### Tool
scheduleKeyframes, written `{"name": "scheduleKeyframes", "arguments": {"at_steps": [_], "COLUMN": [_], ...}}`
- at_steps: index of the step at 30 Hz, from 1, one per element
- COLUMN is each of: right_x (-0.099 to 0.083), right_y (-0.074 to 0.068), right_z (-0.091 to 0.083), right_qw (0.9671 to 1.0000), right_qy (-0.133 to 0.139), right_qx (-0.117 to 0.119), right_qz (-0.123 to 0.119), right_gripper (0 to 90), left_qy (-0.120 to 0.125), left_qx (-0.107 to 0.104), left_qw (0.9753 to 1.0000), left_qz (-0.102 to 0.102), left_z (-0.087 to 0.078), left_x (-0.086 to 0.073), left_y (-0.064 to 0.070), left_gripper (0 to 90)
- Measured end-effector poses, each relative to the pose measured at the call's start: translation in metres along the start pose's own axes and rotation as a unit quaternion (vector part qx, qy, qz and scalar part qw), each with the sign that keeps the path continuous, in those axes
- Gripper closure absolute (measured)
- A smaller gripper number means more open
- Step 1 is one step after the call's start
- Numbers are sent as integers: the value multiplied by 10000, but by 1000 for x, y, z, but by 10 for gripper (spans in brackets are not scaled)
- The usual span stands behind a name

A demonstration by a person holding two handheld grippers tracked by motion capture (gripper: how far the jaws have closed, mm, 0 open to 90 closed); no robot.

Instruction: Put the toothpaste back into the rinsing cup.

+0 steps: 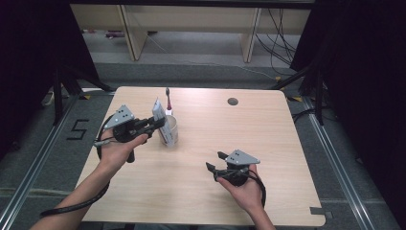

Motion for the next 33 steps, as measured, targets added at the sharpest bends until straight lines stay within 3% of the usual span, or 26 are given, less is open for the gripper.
{"name": "scheduleKeyframes", "arguments": {"at_steps": [3,7,8,10,13,14,15,18,24,25,33], "right_x": [-3,-3,-5,-6,-5,-6,-5,-6,-7,-8,-7], "right_y": [-1,1,-1,-2,-1,-2,-1,-4,-2,-4,-3], "right_z": [-2,1,-2,-1,0,-1,0,1,1,0,0], "right_qw": [9998,10000,9998,9998,10000,9999,10000,9999,9999,9997,9998], "right_qy": [-141,-13,-147,-131,-72,-136,-84,-91,-99,-172,-134], "right_qx": [-46,-43,-48,-68,-41,-32,-14,38,-16,32,-5], "right_qz": [130,-4,101,149,6,102,13,108,28,158,116], "right_gripper": [388,389,389,389,389,389,389,389,389,389,389], "left_qy": [0,-35,-40,-29,-45,-41,-47,-52,-46,-37,-16], "left_qx": [29,58,66,78,111,127,135,164,229,244,319], "left_qw": [10000,10000,10000,10000,9999,9999,9999,9998,9997,9996,9994], "left_qz": [8,11,11,-12,15,24,37,69,101,98,132], "left_z": [0,2,2,2,2,3,3,3,5,6,10], "left_x": [2,3,3,3,5,6,6,8,12,12,14], "left_y": [-3,-7,-8,-10,-12,-13,-14,-16,-21,-22,-28], "left_gripper": [768,767,767,767,768,767,767,767,767,767,767]}}
Point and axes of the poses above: each handheld gripper's, and its own axes: z roughly forward along the jaws, x roughly out of its top, y roughly to its right, the point moved 10 cm from there along z, roughly forward along the jaws, and after that the axes turned 9 degrees about -x, right-handed, at the moved point
